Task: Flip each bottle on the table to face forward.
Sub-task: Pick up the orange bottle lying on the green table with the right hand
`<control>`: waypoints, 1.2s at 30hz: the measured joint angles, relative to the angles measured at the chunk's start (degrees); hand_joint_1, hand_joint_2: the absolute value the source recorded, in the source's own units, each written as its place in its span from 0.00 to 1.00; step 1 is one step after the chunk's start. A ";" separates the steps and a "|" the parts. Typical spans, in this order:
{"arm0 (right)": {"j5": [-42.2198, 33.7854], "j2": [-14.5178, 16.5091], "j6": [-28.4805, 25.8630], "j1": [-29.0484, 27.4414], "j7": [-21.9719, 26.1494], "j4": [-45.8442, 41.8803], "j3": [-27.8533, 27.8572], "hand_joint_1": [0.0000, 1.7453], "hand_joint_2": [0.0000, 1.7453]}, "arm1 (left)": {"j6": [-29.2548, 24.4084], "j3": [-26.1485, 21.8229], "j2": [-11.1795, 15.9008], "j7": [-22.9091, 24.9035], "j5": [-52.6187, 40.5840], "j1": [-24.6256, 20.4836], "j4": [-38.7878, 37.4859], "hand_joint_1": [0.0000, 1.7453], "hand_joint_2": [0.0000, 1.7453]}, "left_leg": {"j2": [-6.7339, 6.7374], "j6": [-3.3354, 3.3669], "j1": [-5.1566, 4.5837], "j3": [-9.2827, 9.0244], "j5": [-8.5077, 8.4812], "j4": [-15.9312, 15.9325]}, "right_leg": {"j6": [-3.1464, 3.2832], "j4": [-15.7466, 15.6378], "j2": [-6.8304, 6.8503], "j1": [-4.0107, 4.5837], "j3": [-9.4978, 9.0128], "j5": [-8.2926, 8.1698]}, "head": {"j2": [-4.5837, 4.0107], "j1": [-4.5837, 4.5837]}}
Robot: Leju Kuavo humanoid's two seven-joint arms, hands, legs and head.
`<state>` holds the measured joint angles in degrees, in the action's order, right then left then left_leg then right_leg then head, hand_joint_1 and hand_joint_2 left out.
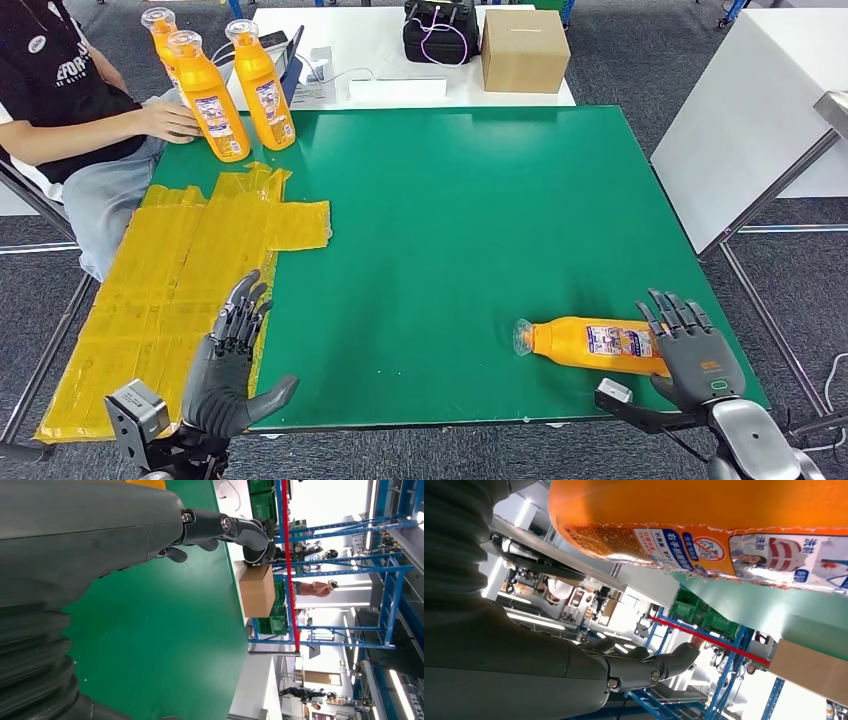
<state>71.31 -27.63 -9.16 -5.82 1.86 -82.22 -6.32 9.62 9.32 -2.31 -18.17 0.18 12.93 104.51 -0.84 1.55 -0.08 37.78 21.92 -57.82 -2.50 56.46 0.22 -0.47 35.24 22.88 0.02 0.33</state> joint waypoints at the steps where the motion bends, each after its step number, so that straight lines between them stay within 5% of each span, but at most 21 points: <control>1: -0.08 0.10 -0.01 0.11 0.10 0.16 -0.03 0.00 1.00 | 0.05 0.05 0.01 0.02 0.07 -0.04 -0.06 0.00 1.00 | 0.00 0.00 0.00 0.00 0.00 0.00 | 0.00 0.00 0.00 0.00 0.00 0.00 | 0.00 0.00; 14: -5.60 3.86 2.16 6.84 3.20 10.05 -0.48 0.00 1.00 | 1.36 0.57 0.21 0.57 1.30 -1.69 -1.33 0.00 1.00 | 0.02 0.00 0.00 -0.03 -0.03 0.00 | 0.00 0.01 0.00 0.00 -0.03 -0.01 | 0.00 0.00; 15: -6.39 4.19 2.44 7.36 3.64 11.19 -0.55 0.06 1.00 | 1.48 0.64 0.25 0.62 1.42 -1.85 -1.47 0.00 1.00 | 0.02 0.00 0.00 -0.03 -0.02 0.00 | 0.00 0.01 -0.01 0.00 -0.03 -0.01 | 0.00 0.00; 19: -10.08 5.48 3.64 9.71 5.61 15.63 -0.63 0.75 1.00 | 1.77 0.83 0.31 0.70 1.93 -2.48 -2.13 0.00 1.00 | 0.15 -0.01 0.00 -0.11 0.01 0.00 | 0.00 0.00 -0.04 0.01 -0.05 -0.01 | 0.00 0.00; 20: -10.84 5.72 4.09 10.16 5.95 16.55 -0.63 0.79 1.00 | 1.79 0.89 0.32 0.71 2.04 -2.61 -2.28 0.00 1.00 | 0.18 -0.01 0.00 -0.13 0.01 0.00 | 0.00 0.00 -0.04 0.01 -0.07 -0.01 | 0.00 0.00; 36: -11.26 6.32 7.23 18.30 5.85 29.50 -3.97 0.99 1.00 | 2.51 1.76 0.54 0.95 2.97 -4.36 -5.05 0.00 1.00 | 0.35 0.10 0.05 -1.36 0.62 0.01 | 0.09 -0.18 -0.14 0.06 -0.65 0.42 | 0.00 -0.02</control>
<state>60.05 -21.31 -1.93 12.49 7.71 -52.72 -10.29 12.13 11.08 -1.77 -17.22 3.15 8.57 99.46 -0.49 1.66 -0.03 36.42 22.54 -57.81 -2.40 56.29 0.08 -0.40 34.59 23.29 0.02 0.31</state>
